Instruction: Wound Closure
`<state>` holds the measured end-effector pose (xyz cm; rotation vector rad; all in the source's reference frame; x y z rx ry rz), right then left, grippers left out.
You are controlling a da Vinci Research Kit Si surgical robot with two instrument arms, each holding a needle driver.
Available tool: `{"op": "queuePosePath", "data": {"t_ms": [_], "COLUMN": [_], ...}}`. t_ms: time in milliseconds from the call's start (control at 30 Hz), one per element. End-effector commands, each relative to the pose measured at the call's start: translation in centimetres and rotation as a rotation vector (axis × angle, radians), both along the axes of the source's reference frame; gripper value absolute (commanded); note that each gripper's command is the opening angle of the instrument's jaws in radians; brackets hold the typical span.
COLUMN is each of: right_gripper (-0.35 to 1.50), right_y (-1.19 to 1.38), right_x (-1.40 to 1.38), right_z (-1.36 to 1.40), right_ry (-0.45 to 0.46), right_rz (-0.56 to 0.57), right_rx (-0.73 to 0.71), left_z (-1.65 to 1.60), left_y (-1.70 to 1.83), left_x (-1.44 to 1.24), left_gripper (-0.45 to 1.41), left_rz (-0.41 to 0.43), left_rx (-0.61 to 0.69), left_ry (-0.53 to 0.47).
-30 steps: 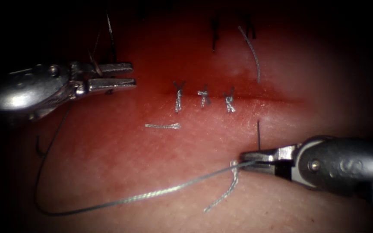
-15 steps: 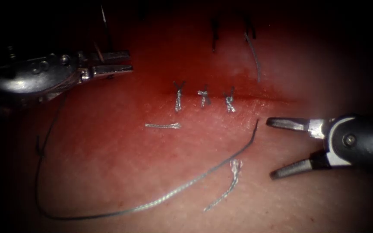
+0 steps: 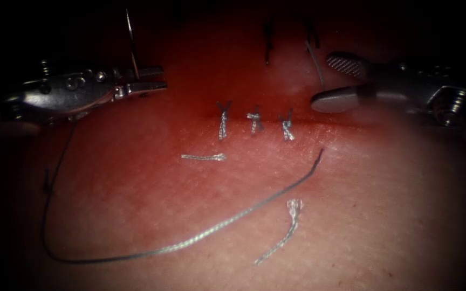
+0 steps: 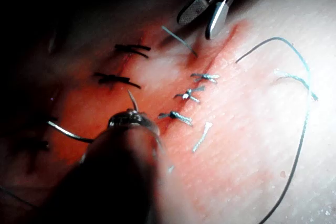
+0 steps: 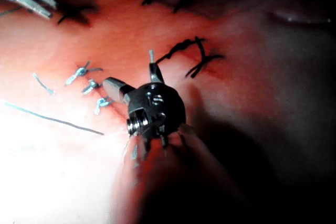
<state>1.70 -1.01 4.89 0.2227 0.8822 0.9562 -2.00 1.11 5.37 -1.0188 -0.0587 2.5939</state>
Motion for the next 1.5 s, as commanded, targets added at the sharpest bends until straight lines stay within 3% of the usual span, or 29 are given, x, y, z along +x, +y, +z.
{"op": "queuePosePath", "data": {"t_ms": [33,267,300,400,433,700,967,1300,1333,1367,1400,1433,1500], "right_gripper": [0.76,0.68,0.59,0.02,-0.33,-0.35,-0.35,-0.35,0.05,0.05,0.42,0.42,0.76], "right_y": [0.07,0.18,0.19,0.19,0.18,0.14,0.2,0.21,0.21,0.21,0.19,0.19,0.17], "right_x": [0.14,0.2,0.19,0.16,0.16,0.17,-0.11,-0.1,-0.09,-0.09,-0.08,-0.08,-0.08], "right_z": [0.08,0.36,0.37,0.4,0.39,0.3,-0.04,-0.03,-0.02,-0.02,-0.01,-0.01,-0.04], "right_ry": [0.006,-0.022,-0.027,-0.03,-0.028,-0.043,0.097,0.138,0.164,0.164,0.171,0.171,0.178], "right_rz": [0.001,0.022,0.026,0.027,0.028,0.038,0.144,0.152,0.132,0.132,0.132,0.132,0.135], "right_rx": [-0.004,-0.017,-0.02,-0.023,-0.024,-0.022,-0.099,-0.116,-0.113,-0.113,-0.117,-0.117,-0.122], "left_z": [0.03,-0.02,-0.02,-0.02,-0.02,-0.02,0.03,0.17,0.21,0.21,0.27,0.27,0.33], "left_y": [0.04,0.01,0.01,0.01,0.01,0.0,0.01,-0.12,-0.1,-0.1,-0.07,-0.07,-0.03], "left_x": [-0.06,-0.07,-0.07,-0.08,-0.08,-0.09,-0.09,-0.14,-0.16,-0.16,-0.18,-0.18,-0.18], "left_gripper": [-0.45,-0.45,-0.45,-0.45,-0.45,-0.45,-0.45,-0.45,0.14,0.14,1.04,1.04,1.13], "left_rz": [0.001,0.0,0.0,0.0,0.0,0.001,0.004,0.081,0.078,0.078,0.066,0.066,0.039], "left_rx": [-0.001,0.002,0.002,0.002,0.002,0.002,0.003,0.024,0.022,0.022,0.013,0.013,-0.031], "left_ry": [-0.002,0.003,0.003,0.008,0.008,0.011,0.016,0.07,0.073,0.073,0.095,0.095,0.145]}}
